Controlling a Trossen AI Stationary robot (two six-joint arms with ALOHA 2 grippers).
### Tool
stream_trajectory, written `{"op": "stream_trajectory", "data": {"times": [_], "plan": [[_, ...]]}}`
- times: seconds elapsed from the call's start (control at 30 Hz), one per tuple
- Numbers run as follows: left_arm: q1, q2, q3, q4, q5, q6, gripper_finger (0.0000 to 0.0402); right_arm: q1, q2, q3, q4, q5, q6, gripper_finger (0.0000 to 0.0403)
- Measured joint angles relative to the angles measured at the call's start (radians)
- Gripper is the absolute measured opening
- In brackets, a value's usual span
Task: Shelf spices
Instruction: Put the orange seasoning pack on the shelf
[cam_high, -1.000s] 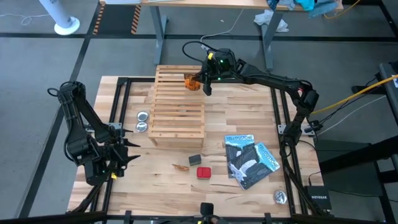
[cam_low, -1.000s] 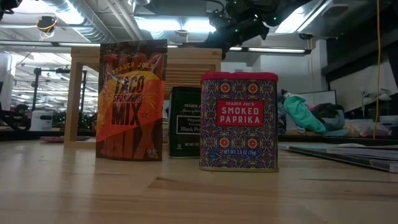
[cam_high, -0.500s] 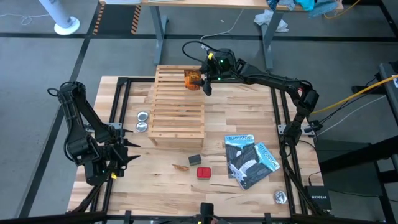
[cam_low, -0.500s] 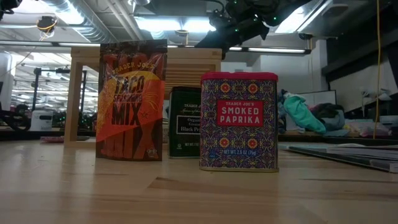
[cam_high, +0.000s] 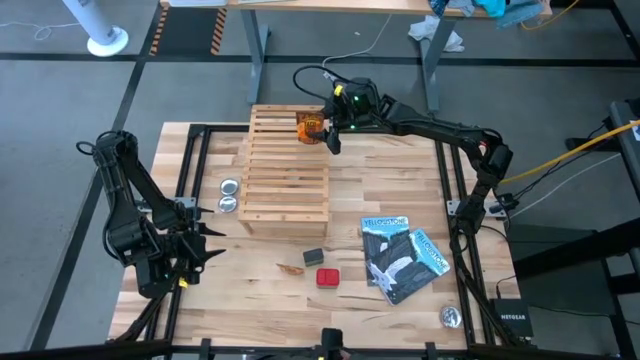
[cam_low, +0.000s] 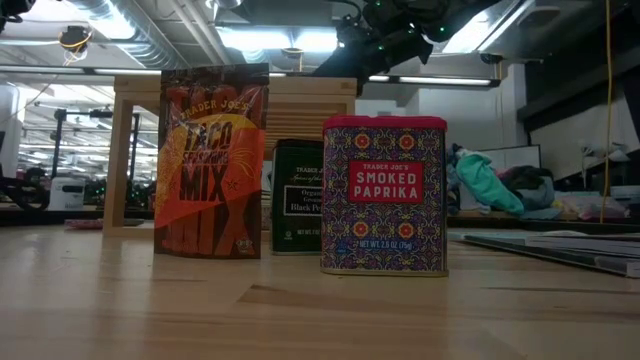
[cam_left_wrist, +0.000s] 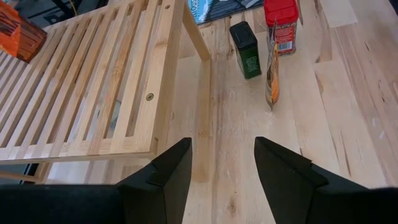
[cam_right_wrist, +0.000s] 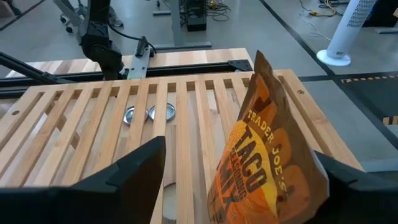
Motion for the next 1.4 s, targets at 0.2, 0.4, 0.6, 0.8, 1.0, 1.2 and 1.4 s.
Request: {"op": "stream_trajectory", "data": {"times": [0.2, 0.4, 0.6, 0.8, 1.0, 1.2, 1.4], "plan": [[0.0, 0.0, 0.0, 0.0, 0.0, 0.0, 0.0169, 0.0, 0.0, 0.0, 0.0, -0.045, 0.003, 0.0289], [0.0, 0.0, 0.0, 0.0, 0.0, 0.0, 0.0169, 0.007, 0.0, 0.0, 0.0, -0.06, 0.011, 0.0289], [0.0, 0.0, 0.0, 0.0, 0.0, 0.0, 0.0169, 0.02, -0.001, 0.0, 0.0, -0.059, 0.022, 0.0289], [0.0, 0.0, 0.0, 0.0, 0.0, 0.0, 0.0169, 0.027, -0.001, 0.0, 0.0, -0.058, 0.022, 0.0289], [0.0, 0.0, 0.0, 0.0, 0.0, 0.0, 0.0169, 0.026, -0.001, 0.0, 0.006, -0.032, 0.021, 0.0289], [0.0, 0.0, 0.0, 0.0, 0.0, 0.0, 0.0169, 0.026, -0.001, 0.0, 0.009, -0.028, 0.018, 0.0289], [0.0, 0.0, 0.0, 0.0, 0.0, 0.0, 0.0169, 0.025, -0.001, 0.004, 0.008, -0.005, -0.008, 0.0289]]}}
